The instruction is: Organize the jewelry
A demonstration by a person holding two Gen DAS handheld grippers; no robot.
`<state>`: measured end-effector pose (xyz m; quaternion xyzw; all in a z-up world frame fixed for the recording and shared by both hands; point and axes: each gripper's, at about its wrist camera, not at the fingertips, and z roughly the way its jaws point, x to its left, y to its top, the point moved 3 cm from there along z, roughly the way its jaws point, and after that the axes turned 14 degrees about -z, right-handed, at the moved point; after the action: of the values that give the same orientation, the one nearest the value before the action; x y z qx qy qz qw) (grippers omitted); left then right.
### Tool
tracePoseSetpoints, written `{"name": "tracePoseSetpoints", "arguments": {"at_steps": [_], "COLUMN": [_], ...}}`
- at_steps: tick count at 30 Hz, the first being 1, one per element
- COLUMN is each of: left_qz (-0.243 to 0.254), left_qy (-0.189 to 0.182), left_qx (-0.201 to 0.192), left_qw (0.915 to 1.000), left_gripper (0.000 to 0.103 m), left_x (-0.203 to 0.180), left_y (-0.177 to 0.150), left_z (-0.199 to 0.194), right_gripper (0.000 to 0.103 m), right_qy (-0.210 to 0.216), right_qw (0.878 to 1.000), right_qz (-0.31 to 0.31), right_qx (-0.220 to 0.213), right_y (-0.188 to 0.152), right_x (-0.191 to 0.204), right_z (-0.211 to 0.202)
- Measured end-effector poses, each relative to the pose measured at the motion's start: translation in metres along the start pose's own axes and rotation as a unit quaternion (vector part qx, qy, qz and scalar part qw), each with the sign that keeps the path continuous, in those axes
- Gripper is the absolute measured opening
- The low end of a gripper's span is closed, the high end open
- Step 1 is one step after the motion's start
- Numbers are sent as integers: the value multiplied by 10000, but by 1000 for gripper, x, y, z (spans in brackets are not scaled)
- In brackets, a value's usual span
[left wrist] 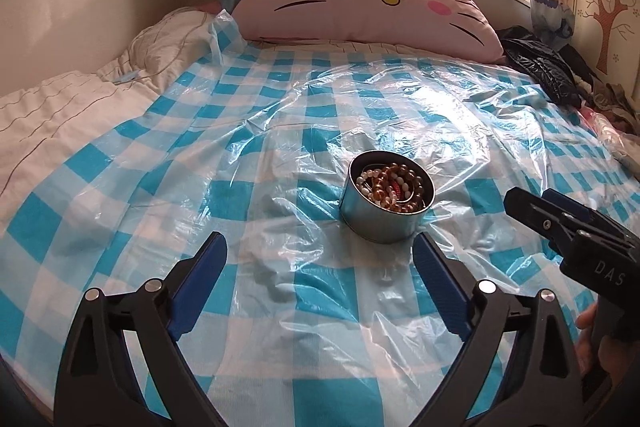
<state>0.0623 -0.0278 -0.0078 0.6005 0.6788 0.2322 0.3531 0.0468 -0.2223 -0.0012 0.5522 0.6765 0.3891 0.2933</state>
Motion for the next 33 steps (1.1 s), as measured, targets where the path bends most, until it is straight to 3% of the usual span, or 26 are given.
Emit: {"name": "tracePoseSetpoints", "arguments": {"at_steps": [3, 6, 14, 24, 33], "left_qz": [202, 226, 622, -589, -181], "left_qy": [-31, -130, -149, -455, -189], "left_qx": [-33, 49, -481, -212, -291], "left_qw": [9998, 9996, 9968, 9970, 9992], "left_gripper": [94, 96, 96, 96, 96], "left_x": [-5, -7, -21, 23, 15], "left_y": [-12, -27, -40, -26, -27], "left_z": [-14, -26, -60, -50, -46], "right_gripper": [88, 89, 95, 96, 96], "right_qy": [-153, -256, -354, -806, -804], "right_qw": [9999, 9997, 9983, 9963, 9964], "right_qz": [52, -7, 472, -131, 205], "right_qx": [6, 59, 2, 265, 171], "right_y": [-9, -22, -50, -52, -53], "right_x": [6, 14, 13, 34, 17], "right_z": [-22, -40, -73, -61, -62]}}
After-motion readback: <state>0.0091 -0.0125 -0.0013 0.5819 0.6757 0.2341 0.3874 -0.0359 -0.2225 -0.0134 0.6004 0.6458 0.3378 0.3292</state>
